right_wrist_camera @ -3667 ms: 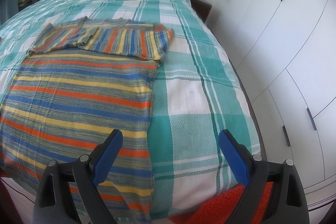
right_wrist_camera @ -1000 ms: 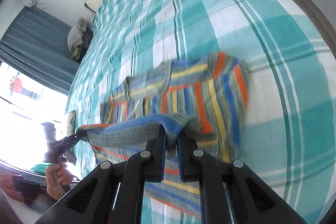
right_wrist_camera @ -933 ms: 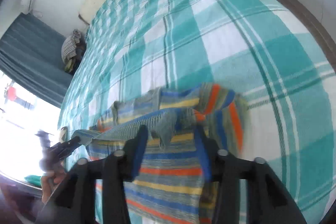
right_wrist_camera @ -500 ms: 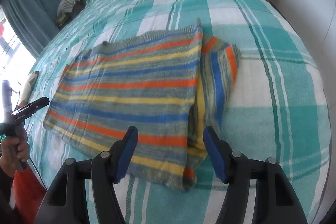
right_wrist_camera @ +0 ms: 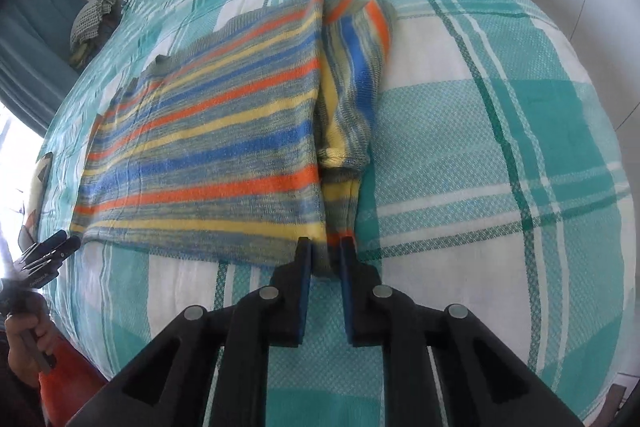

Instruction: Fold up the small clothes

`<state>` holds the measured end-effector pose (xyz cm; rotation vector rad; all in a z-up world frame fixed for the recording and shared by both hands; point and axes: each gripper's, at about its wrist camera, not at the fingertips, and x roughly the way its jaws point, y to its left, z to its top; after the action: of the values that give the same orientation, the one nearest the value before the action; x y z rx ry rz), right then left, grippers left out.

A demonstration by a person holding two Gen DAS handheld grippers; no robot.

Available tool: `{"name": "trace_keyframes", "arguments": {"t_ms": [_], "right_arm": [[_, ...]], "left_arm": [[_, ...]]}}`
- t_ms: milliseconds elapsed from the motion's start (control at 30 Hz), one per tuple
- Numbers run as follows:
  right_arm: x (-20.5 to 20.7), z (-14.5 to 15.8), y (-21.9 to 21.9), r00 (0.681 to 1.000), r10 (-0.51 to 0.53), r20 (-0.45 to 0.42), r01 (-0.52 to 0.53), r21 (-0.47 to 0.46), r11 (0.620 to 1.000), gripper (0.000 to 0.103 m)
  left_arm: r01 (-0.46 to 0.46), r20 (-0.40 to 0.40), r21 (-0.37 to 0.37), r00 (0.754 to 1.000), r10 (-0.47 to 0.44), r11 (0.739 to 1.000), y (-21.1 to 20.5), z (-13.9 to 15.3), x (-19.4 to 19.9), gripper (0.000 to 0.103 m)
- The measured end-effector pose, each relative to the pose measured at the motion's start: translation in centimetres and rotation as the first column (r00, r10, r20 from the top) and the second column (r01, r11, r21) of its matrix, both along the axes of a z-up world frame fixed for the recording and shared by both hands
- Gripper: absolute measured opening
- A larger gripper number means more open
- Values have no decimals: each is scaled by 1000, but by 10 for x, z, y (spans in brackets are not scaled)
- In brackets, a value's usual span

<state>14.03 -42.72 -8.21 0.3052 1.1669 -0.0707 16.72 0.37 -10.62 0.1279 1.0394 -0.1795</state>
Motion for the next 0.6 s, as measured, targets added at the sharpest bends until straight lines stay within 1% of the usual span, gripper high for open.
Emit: {"name": "trace_keyframes", "arguments": {"t_ms": [33,67,133,200,267,333,467,600], "right_arm": [[-9,6,1,1000,-12,23,13,-23,1000,65],[-20,12,2,998,-20,63,22,-26,999,70],[-43,24,5,990,-35,139,40,-33,999,71],[-62,30,9,982,-42,182,51,-45,998,71],[-79,31,14,976,-42,214,61,-83,995,71],[-90,28,18,974,-42,221,70,-119,991,71],[-100,19,18,978,-65,197,85,-94,992,71],[-100,21,25,977,-41,210,69,-129,989,71]], "left_arm": [[-16,10,14,1000,16,1000,1,3,-8,85],[-32,21,27,999,31,999,2,6,-15,85],[-58,41,40,998,56,998,3,10,-27,86],[-78,52,44,996,75,996,2,15,-36,86],[-89,66,46,994,86,995,1,20,-42,86],[-90,79,52,993,86,995,-1,25,-46,86],[-95,98,60,991,89,994,-5,32,-52,87],[-95,105,59,991,88,994,-9,35,-57,88]]}}
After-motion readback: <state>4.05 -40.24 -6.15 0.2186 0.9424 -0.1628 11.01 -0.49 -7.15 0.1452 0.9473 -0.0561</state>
